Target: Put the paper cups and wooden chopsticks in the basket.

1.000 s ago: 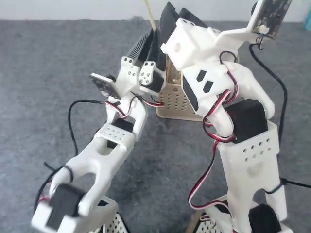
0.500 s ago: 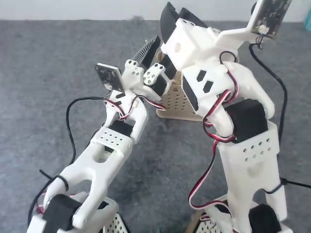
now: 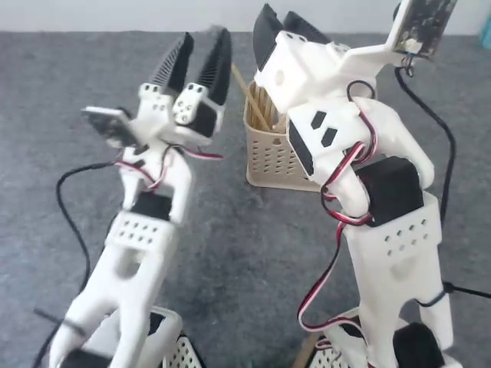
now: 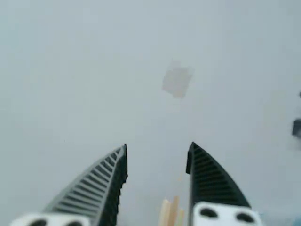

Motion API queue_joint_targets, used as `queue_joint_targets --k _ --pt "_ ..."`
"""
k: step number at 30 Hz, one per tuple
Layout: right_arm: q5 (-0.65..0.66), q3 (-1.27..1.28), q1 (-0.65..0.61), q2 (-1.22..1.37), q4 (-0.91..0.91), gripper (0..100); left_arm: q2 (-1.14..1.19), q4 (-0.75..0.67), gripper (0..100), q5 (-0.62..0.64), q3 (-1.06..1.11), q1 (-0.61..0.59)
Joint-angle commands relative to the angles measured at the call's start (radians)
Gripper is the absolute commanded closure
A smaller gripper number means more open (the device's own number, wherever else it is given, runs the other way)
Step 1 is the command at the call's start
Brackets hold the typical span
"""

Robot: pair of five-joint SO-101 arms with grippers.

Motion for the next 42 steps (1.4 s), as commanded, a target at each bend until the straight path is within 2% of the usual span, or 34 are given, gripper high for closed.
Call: queue_joint_targets --k 1,2,8,10,13,15,17,19,23,27,31,34,39,42 --pt "0.037 -0.012 -0.010 -0.090 0.036 85.8 -0.244 0.201 96 0.011 -0.030 -0.006" --pt "0.038 -0.012 -0.010 -0.104 0.038 85.8 -0.281 0.241 100 0.011 -0.039 -0.006" --pt "0.189 -0.011 -0.050 -0.188 0.091 86.0 -0.473 0.450 99 0.009 -0.047 -0.029" --pt "0.276 -0.009 -0.076 -0.229 0.143 87.7 -0.535 0.514 99 0.011 -0.051 -0.077" --pt "0.422 0.000 -0.111 -0.305 0.263 99.6 -0.649 0.635 99 0.011 -0.054 -0.172" --pt "0.459 0.048 -0.107 -0.369 0.432 97.1 -0.756 0.746 99 0.011 -0.054 -0.258" --pt "0.456 0.146 -0.076 -0.433 0.559 98.0 -0.865 0.872 99 0.011 -0.048 -0.344" --pt "0.459 0.299 -0.039 -0.499 0.599 99.2 -0.953 0.984 99 0.009 -0.030 -0.404" --pt "0.459 0.629 0.041 -0.661 0.544 99.1 -1.083 1.122 99 0.008 0.044 -0.460" --pt "0.459 0.924 0.081 -0.883 0.466 99.1 -1.212 1.258 99 0.006 0.193 -0.463" --pt "0.503 1.145 0.111 -1.115 0.378 99.1 -1.252 1.263 99 0.005 0.394 -0.460" --pt "0.569 1.232 0.179 -1.244 0.321 99.0 -1.247 1.174 99 -0.012 0.542 -0.460" --pt "0.677 1.534 0.252 -1.274 0.211 99.1 -1.247 0.987 99 -0.149 0.756 -0.471" --pt "0.663 1.703 0.315 -1.283 0.168 99.1 -1.247 1.045 99 -0.258 0.759 -0.476"
